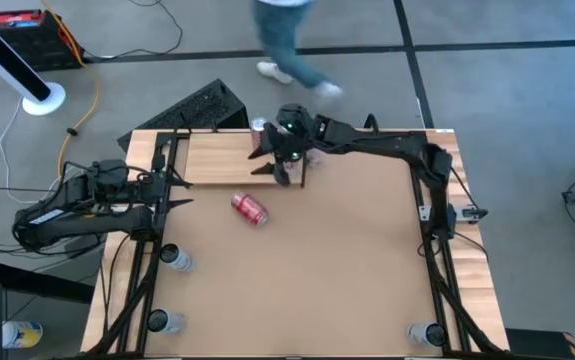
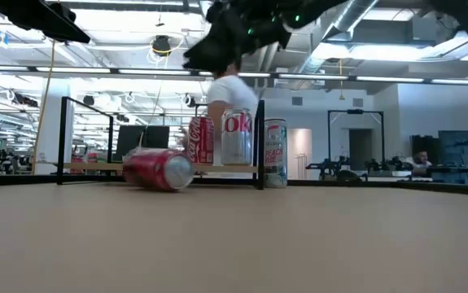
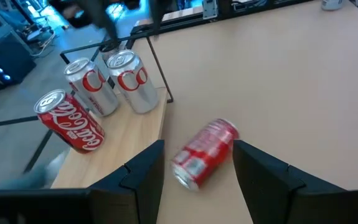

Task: Place canned beverage on shelf
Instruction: Put the red and white soda can on the shelf aligned with the other red and white soda can

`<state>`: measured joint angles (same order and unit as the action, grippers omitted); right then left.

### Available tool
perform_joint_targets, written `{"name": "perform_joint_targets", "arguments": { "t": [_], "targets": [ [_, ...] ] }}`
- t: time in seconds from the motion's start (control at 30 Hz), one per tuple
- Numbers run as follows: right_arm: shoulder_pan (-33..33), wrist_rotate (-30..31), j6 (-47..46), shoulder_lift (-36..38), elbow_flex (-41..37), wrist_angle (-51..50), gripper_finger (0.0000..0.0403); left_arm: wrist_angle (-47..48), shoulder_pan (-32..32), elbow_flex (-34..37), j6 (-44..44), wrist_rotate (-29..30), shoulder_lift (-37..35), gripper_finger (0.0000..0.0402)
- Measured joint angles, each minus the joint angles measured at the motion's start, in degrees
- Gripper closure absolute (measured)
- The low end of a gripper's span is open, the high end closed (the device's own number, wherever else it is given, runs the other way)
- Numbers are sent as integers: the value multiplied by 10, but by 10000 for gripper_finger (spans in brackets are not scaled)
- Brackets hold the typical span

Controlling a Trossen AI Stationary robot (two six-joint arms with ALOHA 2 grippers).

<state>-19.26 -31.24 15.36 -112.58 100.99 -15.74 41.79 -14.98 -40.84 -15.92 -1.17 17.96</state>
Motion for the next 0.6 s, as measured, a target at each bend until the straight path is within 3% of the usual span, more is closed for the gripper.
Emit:
{"name": "perform_joint_targets", "arguments": {
  "t": [0.17, 0.4, 0.6],
  "targets": [
    [44, 3, 41, 64, 0, -125, 173, -5, 0, 17, 0, -17, 0, 227],
    [131, 108, 38, 144, -2, -318, 202, -41, 1, 27, -6, -113, 43, 227],
    [184, 154, -9, 227, -89, -313, 232, -59, 28, 27, -14, -140, 163, 227]
  ]
}}
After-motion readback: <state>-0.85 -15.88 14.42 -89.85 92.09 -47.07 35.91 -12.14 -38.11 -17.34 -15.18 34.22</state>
